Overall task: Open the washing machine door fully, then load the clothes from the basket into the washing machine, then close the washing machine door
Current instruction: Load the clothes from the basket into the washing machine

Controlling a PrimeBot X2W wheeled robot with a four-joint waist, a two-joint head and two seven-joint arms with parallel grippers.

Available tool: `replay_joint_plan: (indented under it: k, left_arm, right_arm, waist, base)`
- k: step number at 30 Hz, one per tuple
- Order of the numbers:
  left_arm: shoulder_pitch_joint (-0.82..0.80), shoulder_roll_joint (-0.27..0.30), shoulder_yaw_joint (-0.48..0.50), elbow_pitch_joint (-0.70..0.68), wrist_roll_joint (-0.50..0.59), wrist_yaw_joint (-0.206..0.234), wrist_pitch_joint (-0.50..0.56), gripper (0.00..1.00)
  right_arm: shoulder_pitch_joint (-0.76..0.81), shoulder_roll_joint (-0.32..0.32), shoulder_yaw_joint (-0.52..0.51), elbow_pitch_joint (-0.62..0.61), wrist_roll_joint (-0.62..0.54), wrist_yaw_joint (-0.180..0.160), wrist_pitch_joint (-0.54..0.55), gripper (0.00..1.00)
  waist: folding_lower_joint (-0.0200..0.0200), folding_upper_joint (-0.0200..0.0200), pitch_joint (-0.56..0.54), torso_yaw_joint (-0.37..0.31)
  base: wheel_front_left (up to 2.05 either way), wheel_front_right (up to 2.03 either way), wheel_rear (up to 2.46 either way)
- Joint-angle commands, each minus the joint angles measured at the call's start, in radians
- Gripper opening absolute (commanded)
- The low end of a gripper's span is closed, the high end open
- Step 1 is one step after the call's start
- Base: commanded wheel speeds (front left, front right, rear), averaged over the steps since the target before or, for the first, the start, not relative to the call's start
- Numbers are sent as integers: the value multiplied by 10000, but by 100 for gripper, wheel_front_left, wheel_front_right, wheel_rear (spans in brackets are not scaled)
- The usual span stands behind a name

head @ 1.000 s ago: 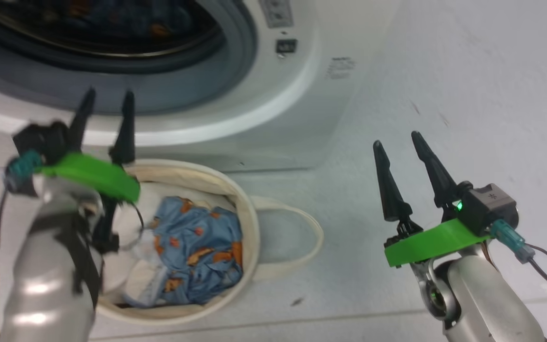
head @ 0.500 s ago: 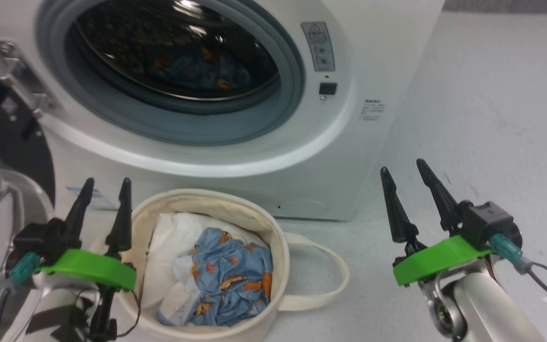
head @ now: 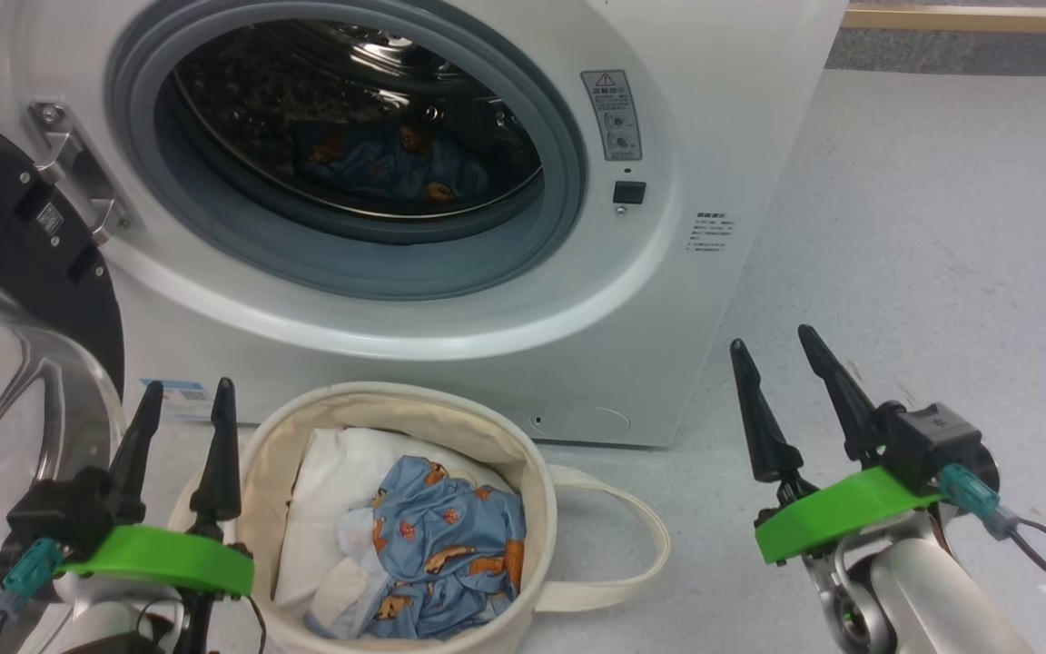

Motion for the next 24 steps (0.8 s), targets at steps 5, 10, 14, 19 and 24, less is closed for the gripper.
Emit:
replay_joint_plan:
  k: [5,10,14,19,24]
  left_arm:
    - [-295,142,362,-446,49,-57,-47,100]
    - [-301,153,370,-458,-28,-58,-47,100]
    - [-324,168,359,-451,-46,-58,-47,100]
    - [-355,159,349,-436,-56,-58,-47,100]
    - [-390,152,344,-442,-63,-59,-47,100]
  right_arm:
    - [-63,-29,11,-255,-15,4,-124,100]
    - [-77,20,-48,-264,-31,4,-124,100]
    - [-95,37,-102,-288,-64,4,-124,100]
    - [-106,78,-161,-307,-103,4,-124,100]
    - [-128,99,-183,-351,-122,4,-124,100]
  waist:
    - [0,-1,52,-39]
    - [0,-1,94,-115]
    - [0,-1,152,-150]
    - [0,-1,211,-185]
    - [0,-1,305,-225]
  base:
    - [0,0,0]
    - [0,0,0]
    - [0,0,0]
    - [0,0,0]
    - [0,0,0]
